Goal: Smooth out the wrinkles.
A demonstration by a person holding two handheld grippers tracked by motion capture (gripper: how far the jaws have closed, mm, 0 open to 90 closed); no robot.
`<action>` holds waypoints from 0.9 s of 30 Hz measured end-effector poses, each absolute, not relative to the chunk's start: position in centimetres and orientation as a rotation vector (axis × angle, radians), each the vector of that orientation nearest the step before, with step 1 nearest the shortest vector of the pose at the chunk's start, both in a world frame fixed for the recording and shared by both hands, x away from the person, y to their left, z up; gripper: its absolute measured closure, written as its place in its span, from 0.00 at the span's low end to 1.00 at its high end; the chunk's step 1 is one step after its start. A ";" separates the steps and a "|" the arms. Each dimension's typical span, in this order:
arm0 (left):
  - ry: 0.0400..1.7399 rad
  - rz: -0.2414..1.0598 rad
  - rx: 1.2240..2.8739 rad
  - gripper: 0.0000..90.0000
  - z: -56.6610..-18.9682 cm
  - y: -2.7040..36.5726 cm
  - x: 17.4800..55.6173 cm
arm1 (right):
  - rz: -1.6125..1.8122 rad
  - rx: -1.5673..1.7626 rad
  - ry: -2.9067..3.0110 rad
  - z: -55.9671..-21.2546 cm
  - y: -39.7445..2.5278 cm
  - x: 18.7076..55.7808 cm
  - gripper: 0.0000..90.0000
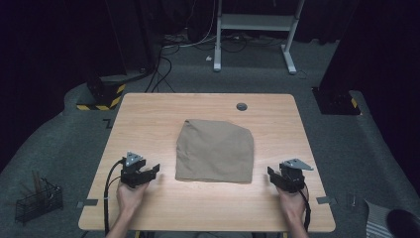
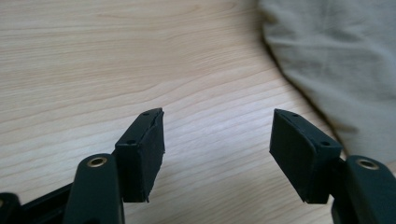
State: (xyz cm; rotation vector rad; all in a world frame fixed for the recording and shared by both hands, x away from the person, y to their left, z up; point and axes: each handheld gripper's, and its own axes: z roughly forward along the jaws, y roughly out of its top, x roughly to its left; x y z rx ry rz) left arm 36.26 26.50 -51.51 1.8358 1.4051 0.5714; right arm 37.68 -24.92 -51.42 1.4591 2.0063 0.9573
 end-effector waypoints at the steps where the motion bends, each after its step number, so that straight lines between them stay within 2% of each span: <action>1: 1.410 0.578 1.837 0.39 -51.6 26.7 36.2 | 0.950 1.472 2.003 -51.5 -25.1 37.7 0.53; 13: 1.455 0.640 1.854 0.39 -52.6 27.5 36.1 | 0.877 1.495 1.996 -52.3 -25.9 38.0 0.50; 19: 1.454 0.661 1.896 0.35 -52.8 27.3 36.2 | 0.863 1.492 1.996 -52.3 -25.8 38.1 0.45; 27: 1.474 0.661 1.887 0.30 -52.8 27.2 36.3 | 0.860 1.496 1.995 -52.3 -25.8 38.1 0.43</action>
